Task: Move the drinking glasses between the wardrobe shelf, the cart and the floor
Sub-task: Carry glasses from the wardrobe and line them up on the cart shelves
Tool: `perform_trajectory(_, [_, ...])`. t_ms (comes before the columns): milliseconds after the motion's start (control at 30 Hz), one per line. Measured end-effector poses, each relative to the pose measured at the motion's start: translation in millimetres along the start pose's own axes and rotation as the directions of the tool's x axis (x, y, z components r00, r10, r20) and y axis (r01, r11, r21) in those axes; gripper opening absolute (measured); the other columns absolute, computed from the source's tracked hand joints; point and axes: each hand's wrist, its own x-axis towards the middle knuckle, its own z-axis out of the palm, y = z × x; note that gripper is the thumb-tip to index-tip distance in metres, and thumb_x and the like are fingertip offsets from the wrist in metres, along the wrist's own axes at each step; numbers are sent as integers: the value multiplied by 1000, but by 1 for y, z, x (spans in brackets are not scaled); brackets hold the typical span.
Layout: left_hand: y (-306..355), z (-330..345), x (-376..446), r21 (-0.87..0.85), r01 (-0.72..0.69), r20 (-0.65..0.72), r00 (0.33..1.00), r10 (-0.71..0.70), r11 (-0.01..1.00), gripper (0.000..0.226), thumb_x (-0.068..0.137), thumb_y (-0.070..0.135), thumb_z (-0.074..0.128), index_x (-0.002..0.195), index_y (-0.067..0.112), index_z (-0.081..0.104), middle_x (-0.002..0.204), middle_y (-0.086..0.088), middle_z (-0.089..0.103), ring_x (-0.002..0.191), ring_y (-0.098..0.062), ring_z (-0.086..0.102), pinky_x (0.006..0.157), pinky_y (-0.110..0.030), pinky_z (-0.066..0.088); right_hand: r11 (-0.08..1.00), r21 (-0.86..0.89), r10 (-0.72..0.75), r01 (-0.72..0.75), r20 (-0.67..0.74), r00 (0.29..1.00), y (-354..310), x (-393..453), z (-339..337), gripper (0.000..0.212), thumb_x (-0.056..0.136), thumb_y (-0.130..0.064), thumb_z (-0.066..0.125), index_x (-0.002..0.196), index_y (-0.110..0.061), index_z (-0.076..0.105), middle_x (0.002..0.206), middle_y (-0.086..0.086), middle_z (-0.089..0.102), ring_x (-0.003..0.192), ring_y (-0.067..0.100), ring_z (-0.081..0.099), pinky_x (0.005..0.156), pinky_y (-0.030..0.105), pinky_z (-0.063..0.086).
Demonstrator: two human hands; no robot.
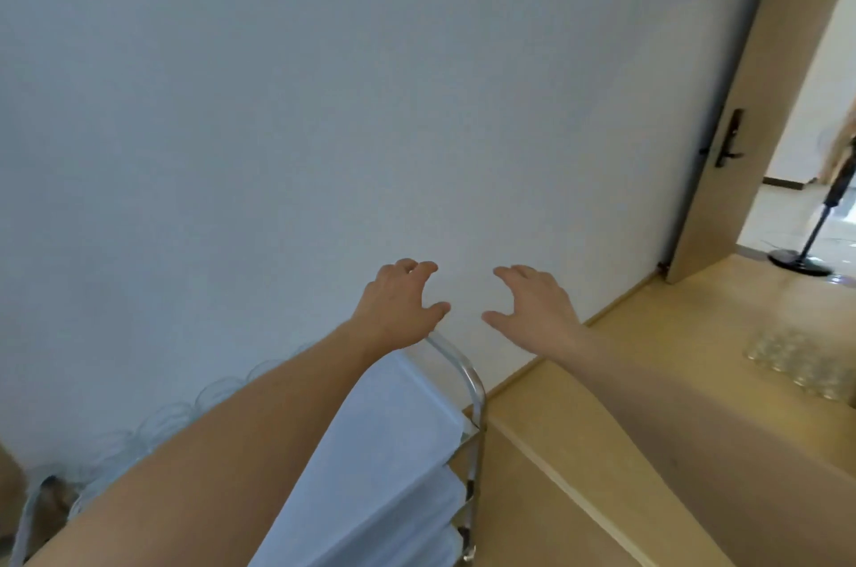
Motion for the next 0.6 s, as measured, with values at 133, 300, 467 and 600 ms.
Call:
perform_trajectory(133, [41, 11, 32, -66, -90, 53, 994, 93, 994, 67, 95, 50, 61, 153, 24, 38, 157, -6, 38, 144, -26, 34, 115, -46, 36, 992, -24, 126, -127, -35, 991, 38, -14, -24, 78, 92, -53, 62, 157, -25, 29, 161, 7, 32, 145, 31, 32, 116, 46, 33])
perform_trajectory(300, [107, 42, 67, -91, -243, 112, 961, 253, 966, 67, 95, 51, 60, 152, 24, 38, 157, -5, 37, 143, -25, 34, 114, -44, 37, 964, 1, 265, -266, -89, 960, 95, -32, -48, 79, 90, -50, 65, 156, -24, 32, 156, 6, 39, 142, 30, 36, 113, 45, 38])
perform_trajectory(467, [184, 78, 101, -106, -391, 165, 900, 403, 914, 67, 95, 51, 59, 153, 24, 38, 157, -6, 36, 142, -25, 34, 114, -43, 37, 918, 6, 395, -397, -112, 912, 170, -55, -67, 79, 90, -48, 66, 156, -24, 32, 155, 5, 41, 139, 29, 39, 108, 41, 39])
perform_trajectory(600, [249, 109, 129, -114, -479, 194, 848, 493, 870, 67, 95, 51, 58, 153, 24, 37, 157, -4, 35, 142, -24, 35, 113, -43, 38, 863, -18, 499, -505, -129, 857, 236, -64, -84, 78, 89, -49, 68, 154, -25, 35, 152, 4, 44, 137, 30, 41, 107, 45, 42])
